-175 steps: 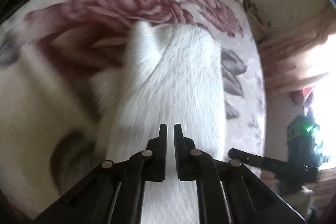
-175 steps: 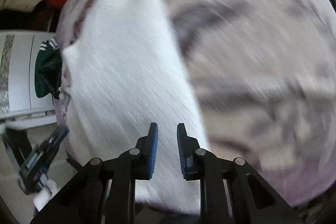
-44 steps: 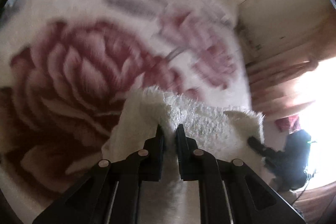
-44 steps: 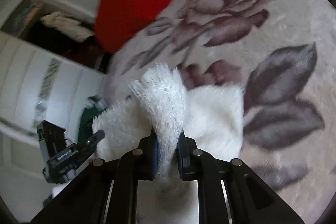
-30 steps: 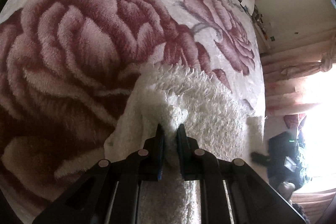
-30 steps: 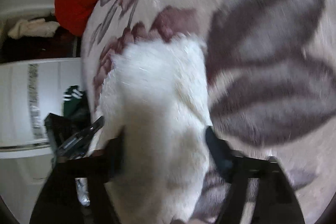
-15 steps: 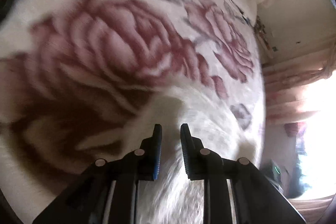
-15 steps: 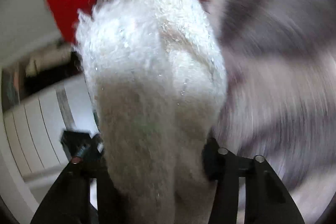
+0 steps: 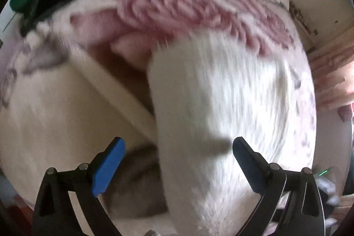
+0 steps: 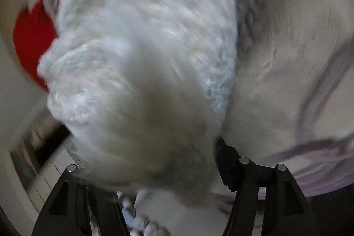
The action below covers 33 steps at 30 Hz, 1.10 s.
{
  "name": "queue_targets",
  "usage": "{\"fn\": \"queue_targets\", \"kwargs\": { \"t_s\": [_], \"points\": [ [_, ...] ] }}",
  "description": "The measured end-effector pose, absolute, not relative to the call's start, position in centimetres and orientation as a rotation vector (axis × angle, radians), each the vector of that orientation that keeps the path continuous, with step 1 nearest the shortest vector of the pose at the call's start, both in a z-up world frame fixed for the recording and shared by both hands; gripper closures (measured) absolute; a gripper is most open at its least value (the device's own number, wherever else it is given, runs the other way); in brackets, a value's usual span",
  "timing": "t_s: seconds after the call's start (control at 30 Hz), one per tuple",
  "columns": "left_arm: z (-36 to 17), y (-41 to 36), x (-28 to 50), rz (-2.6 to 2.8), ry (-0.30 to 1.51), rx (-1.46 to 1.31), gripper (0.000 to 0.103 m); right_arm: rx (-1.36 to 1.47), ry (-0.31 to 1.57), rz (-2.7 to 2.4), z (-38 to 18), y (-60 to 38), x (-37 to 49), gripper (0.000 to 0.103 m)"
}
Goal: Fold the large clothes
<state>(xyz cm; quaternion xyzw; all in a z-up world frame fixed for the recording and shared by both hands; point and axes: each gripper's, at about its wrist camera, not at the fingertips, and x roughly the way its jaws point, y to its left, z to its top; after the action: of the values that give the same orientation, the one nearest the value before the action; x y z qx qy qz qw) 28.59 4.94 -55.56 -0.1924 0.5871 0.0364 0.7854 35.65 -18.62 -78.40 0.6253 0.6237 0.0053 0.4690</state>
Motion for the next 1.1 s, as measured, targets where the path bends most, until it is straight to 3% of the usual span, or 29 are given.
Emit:
{"fn": "queue_targets", "kwargs": {
  "t_s": [0.13, 0.3, 0.6, 0.63, 0.67, 0.7, 0.9, 0.93, 1.1],
  "points": [
    [-56.7, 2.5, 28.3, 0.063, 1.250, -0.443, 0.004, 1.188, 1.586, 0.084, -72.8, -22.1, 38.6, 0.038],
    [-56.7, 1.6, 28.7, 0.094, 1.220, -0.450, 0.004, 0.790, 1.475, 0.226, -67.0, -21.9, 46.8, 0.032],
    [-57.1, 2.6, 27.6, 0.149, 1.205, -0.533, 0.004, 0.423, 1.529, 0.517, -70.8, -11.8, 58.4, 0.033],
    [-57.1, 2.5, 27.5, 0.154, 1.205, -0.537, 0.004, 0.372, 1.485, 0.527, -70.0, -10.9, 58.2, 0.041],
    [-57.0, 2.5, 27.6, 0.162, 1.205, -0.545, 0.004, 0.327, 1.451, 0.543, -69.2, -10.0, 58.0, 0.081],
    [-57.0, 2.5, 27.6, 0.169, 1.202, -0.552, 0.004, 0.315, 1.455, 0.562, -68.7, -9.3, 58.0, 0.089],
    [-56.1, 2.5, 27.6, 0.137, 1.142, -0.632, 0.003, 0.270, 1.401, 0.492, -67.3, -9.9, 62.1, 0.092],
    [-56.2, 2.3, 27.9, 0.135, 1.143, -0.626, 0.003, 0.233, 1.386, 0.437, -67.4, -10.3, 62.8, 0.096],
    [-57.7, 1.3, 28.5, 0.162, 1.218, -0.563, 0.003, 0.290, 1.604, 0.498, -70.6, -10.9, 63.4, 0.090]
  ]
}}
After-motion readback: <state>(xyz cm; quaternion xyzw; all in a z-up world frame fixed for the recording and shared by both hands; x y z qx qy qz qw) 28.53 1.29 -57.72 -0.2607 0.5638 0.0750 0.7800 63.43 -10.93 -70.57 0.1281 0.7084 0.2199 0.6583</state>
